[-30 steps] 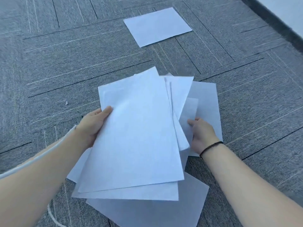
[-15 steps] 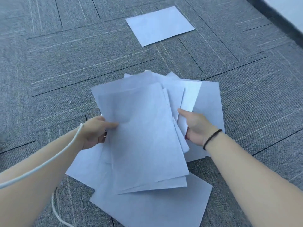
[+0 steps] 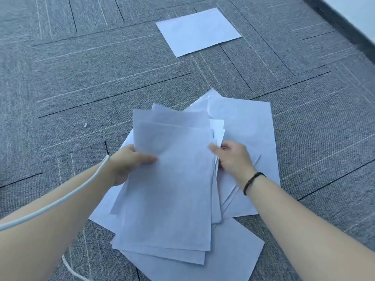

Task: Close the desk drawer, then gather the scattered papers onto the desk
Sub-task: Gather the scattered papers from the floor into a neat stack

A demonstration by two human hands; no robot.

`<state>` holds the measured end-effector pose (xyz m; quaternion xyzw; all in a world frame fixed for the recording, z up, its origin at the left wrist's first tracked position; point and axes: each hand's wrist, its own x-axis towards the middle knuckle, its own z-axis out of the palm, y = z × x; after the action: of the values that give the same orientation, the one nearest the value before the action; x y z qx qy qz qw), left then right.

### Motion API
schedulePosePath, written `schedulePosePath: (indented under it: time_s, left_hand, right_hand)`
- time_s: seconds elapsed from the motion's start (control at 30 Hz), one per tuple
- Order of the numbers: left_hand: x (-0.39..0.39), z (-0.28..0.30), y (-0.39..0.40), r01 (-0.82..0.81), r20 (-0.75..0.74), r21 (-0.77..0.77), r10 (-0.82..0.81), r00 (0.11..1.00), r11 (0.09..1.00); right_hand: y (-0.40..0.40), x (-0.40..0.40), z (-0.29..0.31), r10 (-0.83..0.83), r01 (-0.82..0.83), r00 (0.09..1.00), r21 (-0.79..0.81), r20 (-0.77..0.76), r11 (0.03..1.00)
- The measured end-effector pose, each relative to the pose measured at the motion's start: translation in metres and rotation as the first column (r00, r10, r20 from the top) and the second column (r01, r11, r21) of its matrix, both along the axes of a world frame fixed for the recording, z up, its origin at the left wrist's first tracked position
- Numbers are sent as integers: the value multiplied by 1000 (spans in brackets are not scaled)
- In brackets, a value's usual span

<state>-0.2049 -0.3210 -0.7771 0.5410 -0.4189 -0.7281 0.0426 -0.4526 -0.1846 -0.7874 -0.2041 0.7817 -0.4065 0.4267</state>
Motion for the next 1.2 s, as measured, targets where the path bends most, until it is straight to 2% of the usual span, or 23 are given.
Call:
schedulePosePath:
  time_s: [0.07,0.1,0.17,0.23,0.27,0.33,0.4,0.43,0.47,0.53,0.6,0.67,0.73,0.83,0.9,0.97,1.0,1.07,1.13,1.2]
  left_hand:
    - [11,-3,-2,-63,-59,-5,62,996,998]
    - [16,-5,-5,-99,-86,1,98,991,995]
    - [24,-8,-10,-199,-118,29,201,972,979]
    - [29,-8,-15,-265,-150,88,276,949,960]
    - [31,-8,-16,-274,-167,117,291,942,955]
    - [31,-7,-14,-270,-205,161,300,932,949]
    - [29,-6,-10,-257,-223,181,294,929,949]
    - [27,-5,-8,-248,-225,188,288,931,950]
    - [25,-5,-6,-240,-219,192,280,935,952]
    - [23,-6,-5,-231,-201,190,268,942,954]
    - [24,-7,-6,-236,-173,178,266,948,955]
    - [27,-8,-7,-253,-142,147,274,951,956]
    - [30,-9,-8,-259,-124,107,271,955,960]
    - [28,-10,-6,-238,-92,42,241,966,970]
    - [24,-8,-4,-214,-70,13,215,974,977]
    - [21,-6,-2,-211,-60,-15,210,976,977]
    - [21,-6,-2,-212,-58,-24,210,976,977]
    - [24,-8,-1,-222,-60,-36,219,974,974]
    - [27,-11,-2,-212,-54,-49,210,976,976]
    - [29,-10,-3,-212,-40,-49,210,977,976]
  right_hand:
    - [5,-23,5,-54,66,958,32,-281,997]
    - [7,-33,9,-29,63,922,76,-387,995]
    - [13,-49,13,44,40,894,177,-446,983]
    - [16,-56,18,41,37,922,194,-385,980]
    - [17,-56,20,-8,55,957,155,-289,986]
    - [20,-52,22,-130,129,990,27,59,991]
    - [22,-43,23,-132,154,916,-27,378,988]
    - [21,-37,24,-92,118,891,-29,444,993]
    - [19,-31,23,-55,68,892,-13,449,998]
    - [10,-19,19,-39,20,935,58,353,998]
    - [1,-14,14,-137,117,976,121,167,986]
    - [-2,-13,11,-279,278,960,122,-7,953]
    - [1,-3,14,-364,355,930,130,54,926]
    - [7,18,13,-434,388,849,202,301,899]
    - [5,28,13,-448,380,826,249,343,891]
    - [1,32,12,-396,324,855,252,335,912]
    - [-2,31,10,-327,269,899,223,292,937]
    - [-3,23,6,-75,69,997,196,19,978]
    - [-1,11,6,113,-45,949,231,-294,972]
    - [3,-4,7,139,-42,884,221,-446,974]
